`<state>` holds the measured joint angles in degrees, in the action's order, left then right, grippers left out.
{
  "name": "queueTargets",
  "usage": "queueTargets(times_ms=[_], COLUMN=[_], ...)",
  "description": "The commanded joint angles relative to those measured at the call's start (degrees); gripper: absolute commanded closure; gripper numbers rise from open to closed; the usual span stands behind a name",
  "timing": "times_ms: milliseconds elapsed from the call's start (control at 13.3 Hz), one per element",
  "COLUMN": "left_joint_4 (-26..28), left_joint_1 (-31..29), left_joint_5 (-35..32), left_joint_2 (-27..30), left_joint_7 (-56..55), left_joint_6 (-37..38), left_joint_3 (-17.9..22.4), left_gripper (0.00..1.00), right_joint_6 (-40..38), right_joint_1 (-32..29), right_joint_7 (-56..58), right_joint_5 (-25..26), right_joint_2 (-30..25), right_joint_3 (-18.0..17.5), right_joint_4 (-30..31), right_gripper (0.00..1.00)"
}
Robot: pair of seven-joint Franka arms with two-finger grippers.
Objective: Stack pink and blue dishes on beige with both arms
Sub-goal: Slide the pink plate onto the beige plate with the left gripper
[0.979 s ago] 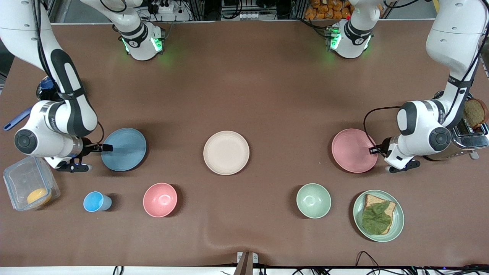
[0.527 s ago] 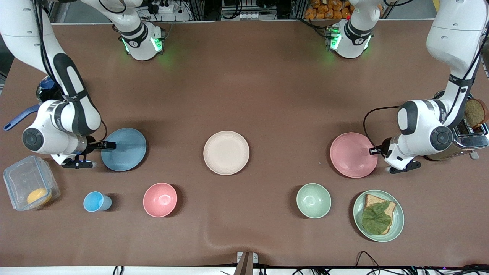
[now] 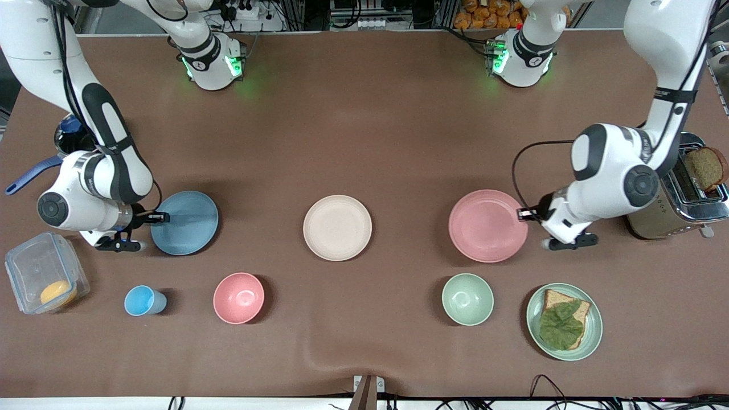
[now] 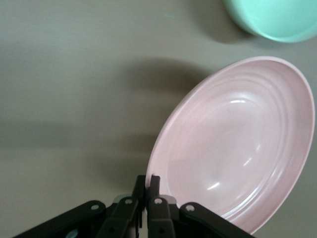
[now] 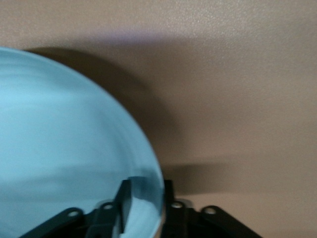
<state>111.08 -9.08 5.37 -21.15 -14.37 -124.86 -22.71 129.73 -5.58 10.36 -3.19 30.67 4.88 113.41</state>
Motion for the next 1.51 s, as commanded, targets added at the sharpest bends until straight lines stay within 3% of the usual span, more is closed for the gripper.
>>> queueTargets(times_ms=[0, 377, 753, 979, 1432], left_joint_4=[-2.2, -8.1, -16.7, -17.9, -21.7], left_joint_1=[1.9, 13.8, 24.4, 30.8, 32.7], left_joint_5=[1.2, 1.0, 0.3, 0.5, 0.9], left_joint_2=[-1.5, -7.1, -17.9, -19.6, -22.7], left_joint_7=[-4.2, -15.8, -28.6, -30.2, -30.4], left_joint_6=[0.5, -3.0, -11.2, -13.7, -14.0], left_joint_3=[-4.1, -4.1, -3.0, 1.9, 3.4], left_gripper=[1.00, 1.00, 1.00, 1.00, 1.00], right_joint_6=[0.1, -3.0, -25.3, -33.3, -37.0], right_joint_1=[-1.4, -1.4, -1.1, -0.5, 1.9], right_joint_7=[2.8, 3.0, 2.9, 2.3, -1.7], right_joint_5=[-0.9, -1.0, -4.5, -8.7, -17.4], right_joint_2=[-0.3, -1.9, -3.2, -3.2, -3.2], right_joint_3=[-0.8, -1.0, -0.9, -1.0, -1.0], right_joint_4=[0.1, -1.2, -15.3, -19.5, -19.7], right_gripper=[1.00, 1.00, 1.00, 1.00, 1.00])
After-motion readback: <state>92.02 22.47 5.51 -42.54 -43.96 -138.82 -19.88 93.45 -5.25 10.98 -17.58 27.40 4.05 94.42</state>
